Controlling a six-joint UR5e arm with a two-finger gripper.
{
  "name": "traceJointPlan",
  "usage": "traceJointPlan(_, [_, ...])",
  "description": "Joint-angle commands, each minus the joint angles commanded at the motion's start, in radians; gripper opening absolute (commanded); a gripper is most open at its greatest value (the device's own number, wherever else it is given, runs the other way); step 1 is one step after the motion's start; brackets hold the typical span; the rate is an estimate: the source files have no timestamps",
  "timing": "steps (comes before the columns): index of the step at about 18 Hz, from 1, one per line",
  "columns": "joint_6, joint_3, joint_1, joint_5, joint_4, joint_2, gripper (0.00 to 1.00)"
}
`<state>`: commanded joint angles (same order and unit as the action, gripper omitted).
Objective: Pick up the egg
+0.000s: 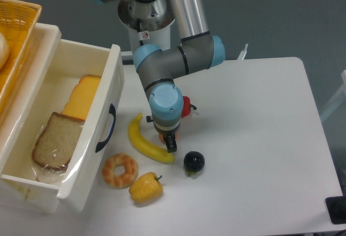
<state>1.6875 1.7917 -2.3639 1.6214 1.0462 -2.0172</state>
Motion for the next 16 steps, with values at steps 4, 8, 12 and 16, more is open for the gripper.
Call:
traceJointPlan(4, [-0.005, 0.0, 0.0, 0.0, 0.0, 0.0, 0.45])
traceJointPlan(8, [-0.003, -0.006, 0.0, 0.0, 0.002, 0.0, 0.27])
traceJointPlan(12, [-0.003, -0.021, 0.0, 0.003, 0.006, 0.006, 0.24])
traceJointPlan(16, [-0.008, -0.04, 0.002, 0.002, 0.02, 0.024, 0.25])
